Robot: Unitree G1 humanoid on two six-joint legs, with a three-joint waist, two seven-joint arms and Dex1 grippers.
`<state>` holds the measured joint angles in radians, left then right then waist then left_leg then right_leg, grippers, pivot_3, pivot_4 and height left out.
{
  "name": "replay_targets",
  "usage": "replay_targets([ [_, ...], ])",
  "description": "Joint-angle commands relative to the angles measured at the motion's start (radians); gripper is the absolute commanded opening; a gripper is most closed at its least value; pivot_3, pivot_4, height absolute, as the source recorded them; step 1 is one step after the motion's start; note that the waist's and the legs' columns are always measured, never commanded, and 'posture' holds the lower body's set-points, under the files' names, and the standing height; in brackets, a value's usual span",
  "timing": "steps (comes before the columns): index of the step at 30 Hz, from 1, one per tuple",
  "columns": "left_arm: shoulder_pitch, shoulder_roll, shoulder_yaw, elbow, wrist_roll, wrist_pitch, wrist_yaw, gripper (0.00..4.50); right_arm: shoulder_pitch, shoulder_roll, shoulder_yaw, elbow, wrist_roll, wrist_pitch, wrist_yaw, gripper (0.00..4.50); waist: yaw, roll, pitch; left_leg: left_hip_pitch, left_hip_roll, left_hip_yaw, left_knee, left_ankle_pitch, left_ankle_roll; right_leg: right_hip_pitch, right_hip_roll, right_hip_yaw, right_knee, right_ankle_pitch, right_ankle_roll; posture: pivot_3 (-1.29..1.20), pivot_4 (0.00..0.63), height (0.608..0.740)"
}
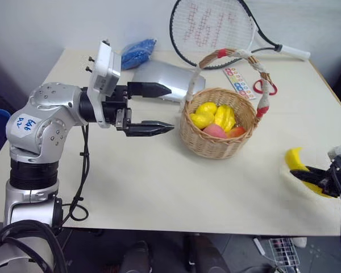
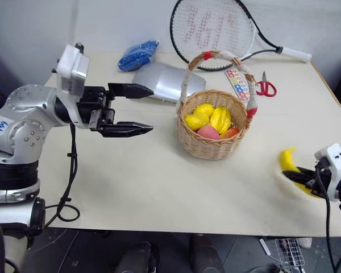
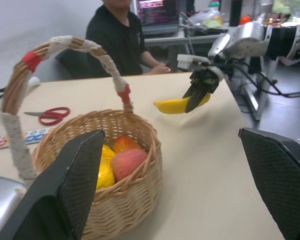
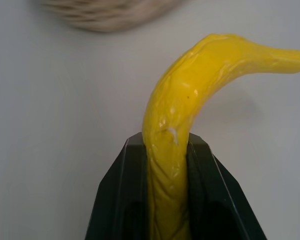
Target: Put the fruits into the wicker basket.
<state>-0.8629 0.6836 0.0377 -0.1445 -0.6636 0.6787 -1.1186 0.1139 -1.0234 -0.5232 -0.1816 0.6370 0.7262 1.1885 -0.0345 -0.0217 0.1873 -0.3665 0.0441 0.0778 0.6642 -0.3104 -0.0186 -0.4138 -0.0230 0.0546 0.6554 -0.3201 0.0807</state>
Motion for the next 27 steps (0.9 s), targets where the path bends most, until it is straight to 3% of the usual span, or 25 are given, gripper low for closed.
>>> replay_targets([
  [1,-0.014,0.009,0.018,-0.019,-0.012,-0.019,-0.013,4.50,-0.054,-0.012,-0.058,-0.308,0.250,0.146,-0.049,0.52,-0.009,-0.002,0.001,0.000,0.001,0.000,0.000,0.000,-0.001,0.002,0.001,0.000,0.000,0.000,0.000,0.00,0.150,0.740],
  [5,-0.030,-0.008,0.005,-0.007,-0.002,-0.031,-0.012,4.50,-0.293,0.100,0.089,-0.357,0.294,0.204,-0.322,0.52,-0.015,-0.010,0.002,0.006,0.001,0.000,0.000,-0.001,-0.001,0.004,0.000,-0.001,0.000,0.000,0.000,0.00,0.150,0.740],
  [9,-0.048,-0.022,-0.003,0.008,0.005,-0.042,-0.011,4.50,-0.588,0.305,0.264,-0.299,0.204,0.276,-0.657,0.52,-0.019,-0.009,0.002,0.002,0.000,0.000,0.000,-0.001,-0.001,0.000,-0.002,0.000,0.001,0.000,-0.001,0.00,0.150,0.740],
  [13,-0.055,-0.025,-0.006,0.015,0.011,-0.050,-0.011,4.50,-0.691,0.390,0.382,-0.261,0.086,0.277,-0.790,0.52,-0.007,-0.009,0.002,-0.012,0.000,0.001,0.001,0.000,-0.001,-0.016,-0.002,0.000,0.006,-0.001,-0.003,0.00,0.150,0.740],
  [19,-0.052,-0.020,0.001,0.013,0.011,-0.056,-0.005,4.50,-0.764,0.495,0.413,-0.215,-0.025,0.244,-0.931,0.52,0.003,-0.009,0.002,-0.027,0.001,0.002,0.010,0.000,0.000,-0.032,-0.003,0.000,0.013,-0.001,-0.003,0.00,0.150,0.740],
  [27,-0.035,-0.013,0.011,0.002,0.008,-0.060,0.007,4.50,-0.782,0.507,0.428,-0.210,-0.105,0.211,-0.943,3.25,0.001,-0.009,0.002,-0.026,0.000,0.003,0.016,-0.001,0.003,-0.031,-0.003,0.001,0.017,-0.001,-0.003,0.00,0.150,0.740],
])
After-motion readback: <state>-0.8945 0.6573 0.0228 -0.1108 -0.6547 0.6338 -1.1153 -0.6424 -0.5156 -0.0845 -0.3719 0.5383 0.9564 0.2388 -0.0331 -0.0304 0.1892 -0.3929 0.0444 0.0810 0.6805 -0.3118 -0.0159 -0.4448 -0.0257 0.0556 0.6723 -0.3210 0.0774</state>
